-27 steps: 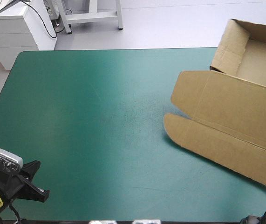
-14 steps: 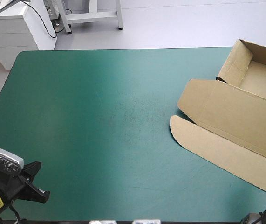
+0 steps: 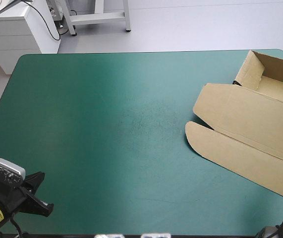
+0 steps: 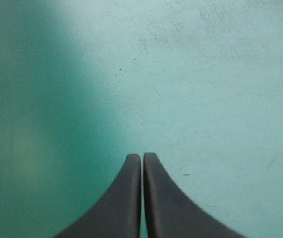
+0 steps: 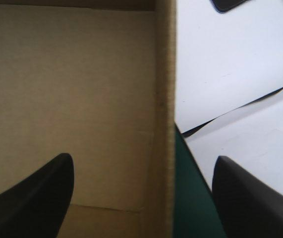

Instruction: Fold the box

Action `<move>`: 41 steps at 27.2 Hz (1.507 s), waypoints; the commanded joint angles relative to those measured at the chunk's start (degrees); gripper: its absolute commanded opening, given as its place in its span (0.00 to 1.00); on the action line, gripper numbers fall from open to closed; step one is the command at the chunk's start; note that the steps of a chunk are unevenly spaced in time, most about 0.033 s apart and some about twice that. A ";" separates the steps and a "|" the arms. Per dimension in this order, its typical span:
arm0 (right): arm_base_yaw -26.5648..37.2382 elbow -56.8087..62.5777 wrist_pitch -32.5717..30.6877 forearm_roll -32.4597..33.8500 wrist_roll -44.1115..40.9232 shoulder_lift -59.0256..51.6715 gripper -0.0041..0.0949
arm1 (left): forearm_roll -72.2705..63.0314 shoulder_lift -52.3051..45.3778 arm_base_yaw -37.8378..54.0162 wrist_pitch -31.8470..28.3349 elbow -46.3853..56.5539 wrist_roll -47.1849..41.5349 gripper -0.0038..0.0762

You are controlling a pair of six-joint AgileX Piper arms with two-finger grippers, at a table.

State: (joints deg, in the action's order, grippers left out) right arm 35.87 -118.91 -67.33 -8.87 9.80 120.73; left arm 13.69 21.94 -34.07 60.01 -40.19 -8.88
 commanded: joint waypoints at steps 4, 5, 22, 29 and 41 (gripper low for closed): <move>0.56 -7.15 -4.09 -9.84 1.35 -7.82 0.49 | 0.32 0.67 -0.32 -3.18 -1.24 -0.50 0.04; 0.56 -7.15 -4.09 -11.39 2.52 -9.32 0.34 | 0.32 0.67 -0.32 -3.08 -1.24 -0.50 0.04; -21.95 11.49 1.09 -12.15 10.61 -34.63 0.04 | 0.23 0.67 -0.32 -4.54 -1.10 -0.50 0.04; -38.12 31.21 12.89 6.47 3.90 -49.77 0.04 | 1.13 0.53 -0.32 -4.68 -1.10 -3.22 0.04; -41.10 74.94 27.04 3.58 2.63 -92.10 0.04 | 1.29 -14.89 -0.32 -9.62 8.85 -6.39 0.04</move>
State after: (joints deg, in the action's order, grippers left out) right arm -4.99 -48.06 -46.14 -5.13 12.82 34.99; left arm 14.95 8.17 -34.07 54.19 -30.95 -15.18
